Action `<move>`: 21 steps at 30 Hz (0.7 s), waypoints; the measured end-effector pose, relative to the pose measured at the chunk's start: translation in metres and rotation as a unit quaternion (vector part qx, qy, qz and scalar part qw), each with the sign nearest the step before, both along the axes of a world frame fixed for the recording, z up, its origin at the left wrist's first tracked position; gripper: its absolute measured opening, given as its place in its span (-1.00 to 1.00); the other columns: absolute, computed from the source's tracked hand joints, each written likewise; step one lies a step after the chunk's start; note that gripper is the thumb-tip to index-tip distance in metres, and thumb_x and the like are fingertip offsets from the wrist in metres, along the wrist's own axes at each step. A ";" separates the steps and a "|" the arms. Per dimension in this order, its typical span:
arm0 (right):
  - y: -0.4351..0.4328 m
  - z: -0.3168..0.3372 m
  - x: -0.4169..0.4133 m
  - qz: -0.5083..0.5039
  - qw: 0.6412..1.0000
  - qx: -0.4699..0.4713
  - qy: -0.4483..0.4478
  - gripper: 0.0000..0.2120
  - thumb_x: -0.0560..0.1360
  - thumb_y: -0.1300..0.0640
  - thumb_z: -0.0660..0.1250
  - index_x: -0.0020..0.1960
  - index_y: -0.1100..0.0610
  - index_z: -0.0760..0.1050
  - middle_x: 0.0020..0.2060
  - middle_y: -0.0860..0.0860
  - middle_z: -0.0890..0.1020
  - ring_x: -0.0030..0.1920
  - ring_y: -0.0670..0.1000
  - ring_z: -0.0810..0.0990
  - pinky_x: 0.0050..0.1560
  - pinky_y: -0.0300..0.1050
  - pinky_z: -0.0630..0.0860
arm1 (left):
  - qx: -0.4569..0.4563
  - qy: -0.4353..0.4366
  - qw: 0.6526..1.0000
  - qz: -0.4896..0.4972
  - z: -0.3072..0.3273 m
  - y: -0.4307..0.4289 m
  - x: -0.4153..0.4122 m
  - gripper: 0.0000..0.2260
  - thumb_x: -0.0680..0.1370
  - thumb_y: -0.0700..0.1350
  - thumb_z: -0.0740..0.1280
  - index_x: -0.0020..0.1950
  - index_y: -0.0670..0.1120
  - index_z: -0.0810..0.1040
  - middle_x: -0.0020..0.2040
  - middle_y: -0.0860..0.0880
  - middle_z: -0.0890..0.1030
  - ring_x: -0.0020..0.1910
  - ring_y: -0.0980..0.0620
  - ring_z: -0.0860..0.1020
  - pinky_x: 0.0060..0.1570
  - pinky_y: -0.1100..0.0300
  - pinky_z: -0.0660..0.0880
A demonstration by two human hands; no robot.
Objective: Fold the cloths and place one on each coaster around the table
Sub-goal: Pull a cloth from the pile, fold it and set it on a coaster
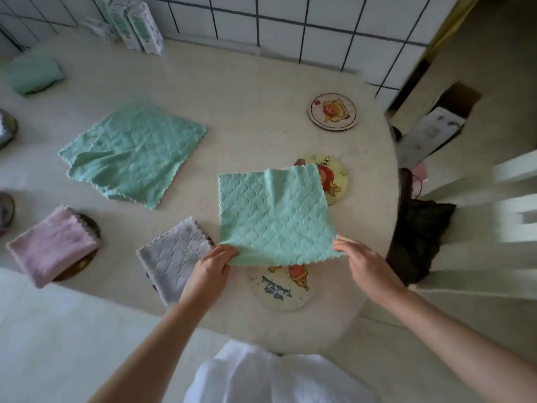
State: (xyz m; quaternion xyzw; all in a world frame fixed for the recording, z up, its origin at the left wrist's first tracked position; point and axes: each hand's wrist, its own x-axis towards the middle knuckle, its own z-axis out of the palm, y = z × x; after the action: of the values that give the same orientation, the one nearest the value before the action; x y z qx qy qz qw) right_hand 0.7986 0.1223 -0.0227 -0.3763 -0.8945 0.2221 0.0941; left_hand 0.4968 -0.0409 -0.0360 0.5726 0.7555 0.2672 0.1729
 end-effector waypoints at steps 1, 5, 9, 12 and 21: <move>-0.004 -0.004 0.007 0.006 1.000 -0.006 0.002 -0.57 0.39 0.55 0.22 0.16 0.23 0.55 0.22 0.14 0.57 0.23 0.06 0.55 0.33 -0.17 0.35 | -0.006 -0.001 1.000 0.000 -0.002 -0.004 0.004 -0.66 0.35 -0.48 0.39 0.06 -0.21 0.66 0.08 -0.13 0.65 0.08 -0.08 0.61 0.23 0.29 0.34; -0.009 -0.006 0.020 -0.031 0.998 -0.049 0.012 -0.65 0.39 0.47 0.30 0.05 0.14 0.58 0.02 0.04 0.66 0.04 0.04 0.64 0.10 -0.25 0.43 | -0.018 -0.018 1.000 0.006 -0.001 -0.017 0.010 -0.66 0.35 -0.48 0.40 0.03 -0.17 0.67 0.05 -0.08 0.67 0.04 -0.03 0.63 0.20 0.29 0.40; 0.010 0.010 0.002 -0.111 0.987 -0.093 0.074 -0.79 0.41 0.37 0.39 -0.06 0.10 0.60 -0.17 -0.08 0.66 -0.18 -0.09 0.64 -0.13 -0.40 0.47 | -0.050 -0.062 0.992 0.094 0.011 -0.005 -0.005 -0.75 0.41 -0.35 0.44 0.01 -0.09 0.68 -0.09 -0.01 0.69 -0.16 0.10 0.62 -0.04 0.46 0.45; 0.032 0.023 -0.022 -0.187 0.960 -0.170 0.119 -0.93 0.48 0.24 0.37 -0.08 0.10 0.57 -0.16 -0.12 0.64 -0.12 -0.18 0.59 -0.15 -0.41 0.49 | -0.074 -0.128 0.975 0.167 0.022 0.020 -0.019 -0.84 0.47 -0.25 0.41 0.01 -0.08 0.68 -0.20 0.04 0.66 -0.27 0.18 0.57 -0.24 0.53 0.41; 0.115 -0.003 -0.095 -0.350 0.882 -0.253 0.188 -0.89 0.47 0.10 0.37 -0.09 0.14 0.60 -0.20 0.06 0.66 -0.12 0.09 0.64 0.00 0.14 0.60 | -0.105 -0.307 0.892 0.314 0.007 0.105 -0.073 -0.84 0.46 -0.21 0.41 -0.32 -0.05 0.58 -0.31 -0.12 0.59 -0.29 -0.02 0.52 -0.07 -0.16 0.57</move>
State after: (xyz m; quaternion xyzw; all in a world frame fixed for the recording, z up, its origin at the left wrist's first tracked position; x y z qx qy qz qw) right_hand 0.7040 0.2374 -0.0257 -0.6272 -0.5837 0.4597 0.2338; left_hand 0.4240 0.0643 -0.0288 0.1734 0.8289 0.3892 0.3625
